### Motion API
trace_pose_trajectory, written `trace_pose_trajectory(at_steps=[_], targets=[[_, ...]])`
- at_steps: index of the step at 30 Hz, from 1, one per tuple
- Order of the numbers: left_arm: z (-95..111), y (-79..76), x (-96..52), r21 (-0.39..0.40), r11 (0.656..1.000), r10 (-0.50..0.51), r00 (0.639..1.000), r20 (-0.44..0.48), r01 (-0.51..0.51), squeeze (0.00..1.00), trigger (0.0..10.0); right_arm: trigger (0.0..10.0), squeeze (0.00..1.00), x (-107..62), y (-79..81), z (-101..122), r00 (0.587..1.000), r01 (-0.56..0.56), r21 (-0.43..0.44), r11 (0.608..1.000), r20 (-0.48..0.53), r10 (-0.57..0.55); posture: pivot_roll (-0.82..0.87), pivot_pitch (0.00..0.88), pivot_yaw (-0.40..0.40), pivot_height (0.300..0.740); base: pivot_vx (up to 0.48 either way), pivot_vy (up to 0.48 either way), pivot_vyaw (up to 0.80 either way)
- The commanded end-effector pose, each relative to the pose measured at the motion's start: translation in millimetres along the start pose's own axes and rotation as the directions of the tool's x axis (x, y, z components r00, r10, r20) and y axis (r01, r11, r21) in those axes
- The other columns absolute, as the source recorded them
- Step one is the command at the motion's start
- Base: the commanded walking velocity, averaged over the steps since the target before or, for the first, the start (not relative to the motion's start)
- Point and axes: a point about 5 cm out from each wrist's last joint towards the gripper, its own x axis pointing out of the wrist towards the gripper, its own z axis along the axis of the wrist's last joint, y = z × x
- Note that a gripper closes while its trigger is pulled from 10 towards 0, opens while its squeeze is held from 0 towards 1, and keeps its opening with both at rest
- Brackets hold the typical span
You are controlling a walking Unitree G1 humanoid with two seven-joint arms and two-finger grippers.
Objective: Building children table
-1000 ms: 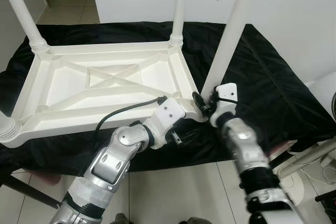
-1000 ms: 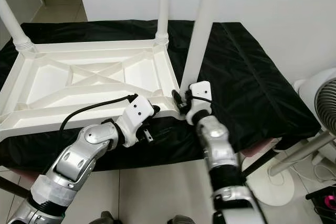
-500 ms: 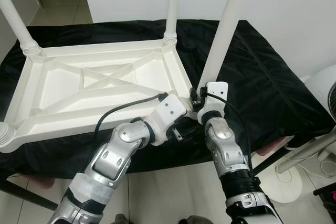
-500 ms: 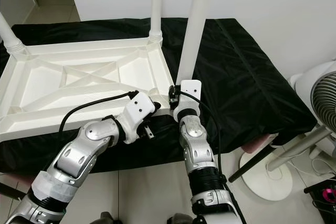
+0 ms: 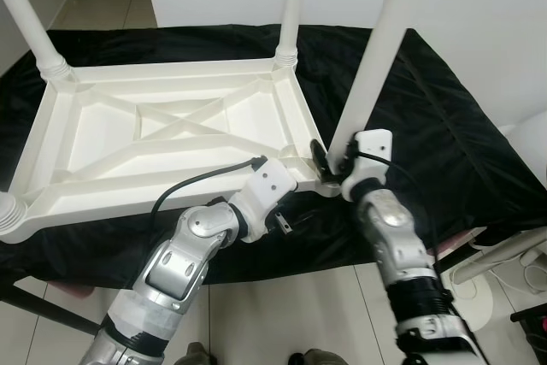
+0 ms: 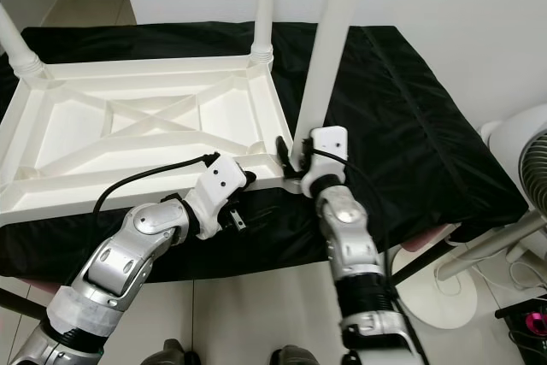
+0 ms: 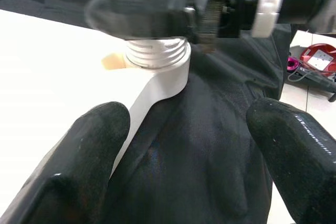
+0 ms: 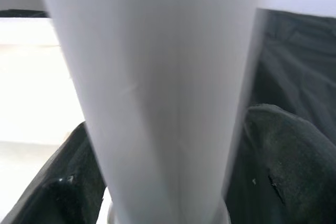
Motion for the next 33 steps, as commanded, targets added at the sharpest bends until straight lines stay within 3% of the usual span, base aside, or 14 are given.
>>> trace_pose_trajectory(at_steps=[1,5,6,13,14,16,17,29,31,32,33], targets=[[0.7,1.2,-1.6,0.003,0.999,0.048,0.999,-0.004,-0.048,0.00,10.0,10.0,0.00,-4.1,-1.8,-0.2,0.998,-0.058,0.005,0.998,0.001,0.058,-0.08,0.044,-0.030,0.740,0.000,0.000,0.00],[0.8,1.7,-1.5,0.004,0.999,0.047,0.999,-0.004,-0.047,0.00,10.0,10.0,0.00,-6.7,-7.7,-0.3,0.992,-0.124,-0.012,0.992,-0.012,0.123,-0.09,0.044,-0.017,0.740,0.000,0.000,0.00],[1.5,2.5,-1.1,0.011,0.999,0.041,0.999,-0.002,-0.041,0.00,10.0,10.0,0.00,-7.1,-18.8,0.6,0.970,-0.241,-0.062,0.968,-0.051,0.239,-0.09,0.040,-0.012,0.740,0.000,0.000,0.00],[2.7,4.2,-0.7,0.015,0.999,0.038,0.999,-0.001,-0.038,0.00,10.0,9.6,0.00,1.0,-28.1,1.9,0.943,-0.326,-0.114,0.939,-0.103,0.315,-0.09,0.036,-0.001,0.740,0.000,0.000,0.00],[3.1,3.9,-0.7,0.015,0.999,0.037,0.999,-0.001,-0.037,0.00,10.0,4.4,0.00,4.2,-29.2,0.9,0.938,-0.339,-0.122,0.933,-0.119,0.325,-0.09,0.036,-0.001,0.740,0.000,0.000,0.00],[3.4,2.2,-0.6,0.015,0.999,0.031,1.000,0.000,-0.031,0.00,10.0,2.2,0.00,9.4,-27.9,-2.3,0.930,-0.356,-0.136,0.924,-0.145,0.337,-0.09,0.033,0.001,0.740,0.000,0.000,0.00],[3.3,1.9,-0.6,0.016,0.999,0.030,1.000,0.000,-0.030,0.00,10.0,0.0,0.00,10.7,-26.4,-3.7,0.927,-0.364,-0.137,0.921,-0.151,0.344,-0.08,0.033,0.000,0.740,0.000,0.000,0.00],[4.7,4.2,-1.6,0.016,0.999,0.040,0.999,0.000,-0.040,0.00,10.0,0.0,0.00,7.7,-24.5,-18.9,0.902,-0.409,-0.119,0.905,-0.203,0.381,-0.07,0.037,-0.002,0.740,0.000,0.000,0.00],[4.5,3.8,-1.8,0.017,0.999,0.039,0.999,-0.001,-0.039,0.00,10.0,0.4,0.00,6.0,-24.8,-21.1,0.900,-0.411,-0.110,0.905,-0.211,0.382,-0.06,0.038,-0.003,0.740,0.000,0.000,0.00],[4.3,3.5,-2.0,0.016,0.999,0.039,0.999,-0.002,-0.039,0.00,10.0,10.0,0.00,4.5,-24.9,-22.4,0.906,-0.394,-0.091,0.915,-0.208,0.369,-0.06,0.040,-0.005,0.740,0.000,0.000,0.00],[3.9,2.8,-2.3,0.016,0.999,0.038,0.999,-0.003,-0.038,0.00,10.0,10.0,0.00,3.2,-24.1,-24.1,0.913,-0.376,-0.073,0.924,-0.203,0.355,-0.06,0.042,-0.014,0.740,0.000,0.000,0.00]])
